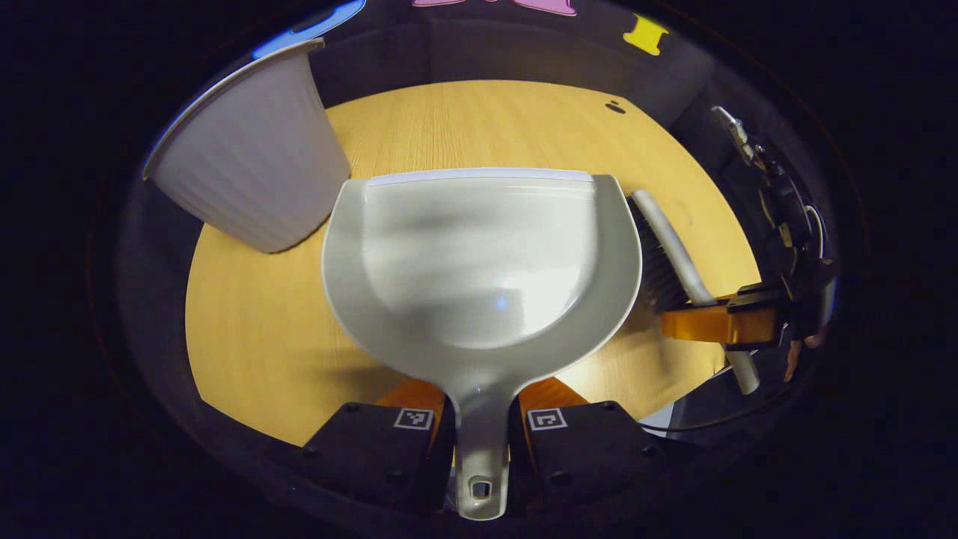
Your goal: Pick up the small broom and dustpan from the desktop, sweep the trash into the dustpan with the broom, and then empty the trash into the garbage bin.
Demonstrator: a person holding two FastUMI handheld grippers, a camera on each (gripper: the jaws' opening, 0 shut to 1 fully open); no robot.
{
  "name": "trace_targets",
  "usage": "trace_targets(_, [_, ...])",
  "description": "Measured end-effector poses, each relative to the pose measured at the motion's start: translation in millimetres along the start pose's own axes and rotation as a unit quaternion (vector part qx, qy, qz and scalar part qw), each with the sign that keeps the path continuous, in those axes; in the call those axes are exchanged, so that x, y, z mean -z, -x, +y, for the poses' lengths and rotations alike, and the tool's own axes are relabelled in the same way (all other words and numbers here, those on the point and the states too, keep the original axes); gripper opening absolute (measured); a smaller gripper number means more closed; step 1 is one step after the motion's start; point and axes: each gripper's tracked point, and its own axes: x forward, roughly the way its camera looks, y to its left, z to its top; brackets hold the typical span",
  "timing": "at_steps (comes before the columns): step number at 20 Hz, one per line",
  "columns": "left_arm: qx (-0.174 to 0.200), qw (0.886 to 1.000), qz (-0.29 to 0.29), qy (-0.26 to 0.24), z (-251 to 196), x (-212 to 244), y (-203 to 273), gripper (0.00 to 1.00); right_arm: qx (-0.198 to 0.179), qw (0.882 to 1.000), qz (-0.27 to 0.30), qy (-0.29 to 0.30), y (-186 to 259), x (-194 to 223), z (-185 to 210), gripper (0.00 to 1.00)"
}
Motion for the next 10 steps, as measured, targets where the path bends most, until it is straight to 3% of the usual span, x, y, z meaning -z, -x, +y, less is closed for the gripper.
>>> trace_targets(1, [0.003, 1.000, 0.009, 0.012, 2.2, 0.5, -6.0, 0.29, -0.001, 1.000, 0.004, 0.004, -5.0, 0.2, 2.5, 0.27])
trace_targets(4, [0.030, 0.997, 0.044, 0.054, 8.8, -1.4, -13.2, 0.29, 0.002, 1.000, 0.012, -0.003, -14.9, -8.5, 7.5, 0.28])
trace_targets(6, [0.015, 0.997, 0.052, 0.050, 19.8, -2.4, -13.5, 0.30, 0.002, 0.999, 0.032, -0.003, -21.9, -10.1, 9.2, 0.23])
trace_targets(7, [0.004, 0.997, 0.060, 0.048, 18.0, 0.3, -11.3, 0.29, 0.004, 0.999, 0.044, 0.004, -22.7, -9.6, 8.1, 0.31])
trace_targets(10, [-0.001, 0.995, 0.079, 0.057, 13.3, 2.4, -10.4, 0.29, 0.009, 0.999, 0.052, 0.003, -23.4, -9.4, 5.3, 0.28])
